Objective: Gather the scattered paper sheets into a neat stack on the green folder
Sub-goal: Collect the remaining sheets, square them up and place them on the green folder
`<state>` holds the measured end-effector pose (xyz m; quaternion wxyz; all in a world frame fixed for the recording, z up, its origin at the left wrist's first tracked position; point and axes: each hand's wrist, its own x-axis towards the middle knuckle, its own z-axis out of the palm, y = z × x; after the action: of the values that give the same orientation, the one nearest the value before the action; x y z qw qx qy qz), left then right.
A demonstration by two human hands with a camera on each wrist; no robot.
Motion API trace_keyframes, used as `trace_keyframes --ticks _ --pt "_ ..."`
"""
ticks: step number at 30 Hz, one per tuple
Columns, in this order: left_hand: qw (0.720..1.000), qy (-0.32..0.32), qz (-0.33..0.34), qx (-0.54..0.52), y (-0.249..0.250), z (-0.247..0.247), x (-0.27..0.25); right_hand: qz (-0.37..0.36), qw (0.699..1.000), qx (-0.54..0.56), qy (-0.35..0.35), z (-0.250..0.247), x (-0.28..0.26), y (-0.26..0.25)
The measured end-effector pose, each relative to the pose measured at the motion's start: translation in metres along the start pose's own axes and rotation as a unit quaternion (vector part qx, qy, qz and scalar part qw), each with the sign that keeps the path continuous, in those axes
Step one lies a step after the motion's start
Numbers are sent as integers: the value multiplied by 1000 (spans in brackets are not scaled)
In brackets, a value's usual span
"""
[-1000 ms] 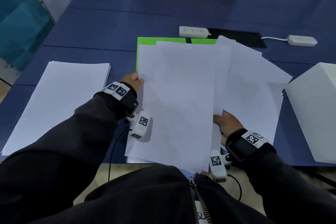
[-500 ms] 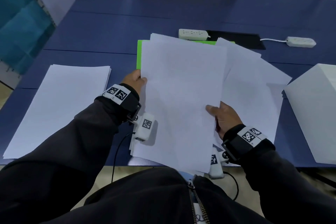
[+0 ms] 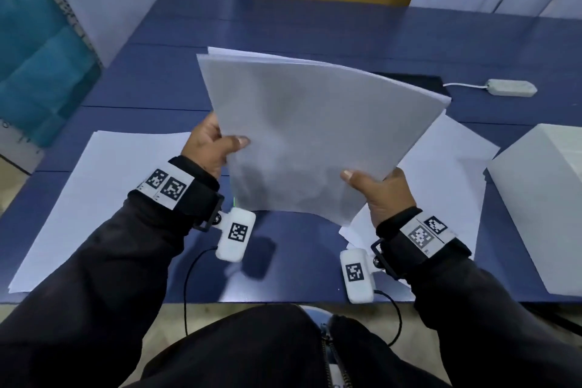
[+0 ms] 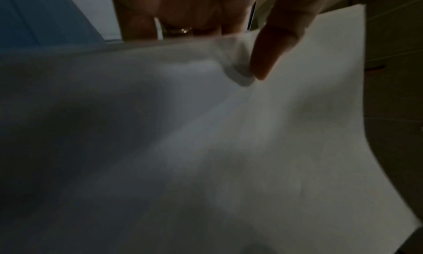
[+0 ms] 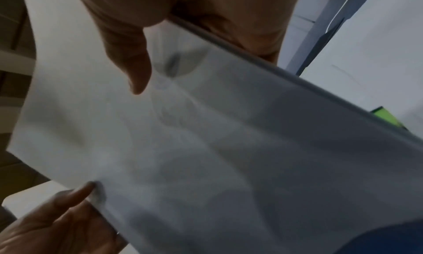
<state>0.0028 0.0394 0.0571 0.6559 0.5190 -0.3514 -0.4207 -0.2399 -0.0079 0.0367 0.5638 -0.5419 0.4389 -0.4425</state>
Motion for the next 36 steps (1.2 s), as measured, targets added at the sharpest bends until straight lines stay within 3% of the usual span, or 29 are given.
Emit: trace_keyframes --ticks 6,13,23,31,36 --pt "999 25 -20 -39 0 5 -5 -6 999 7 34 7 -3 -3" --pt "995 42 -81 26 -21 6 -2 18 998 -18 55 11 0 7" --pt "992 44 -97 73 -45 0 5 48 997 -17 62 11 4 22" --pt "985 4 -118 129 -55 -2 8 87 993 -57 55 9 8 33" --pt "987 -17 -123 107 -51 15 12 104 990 -76 49 -4 10 36"
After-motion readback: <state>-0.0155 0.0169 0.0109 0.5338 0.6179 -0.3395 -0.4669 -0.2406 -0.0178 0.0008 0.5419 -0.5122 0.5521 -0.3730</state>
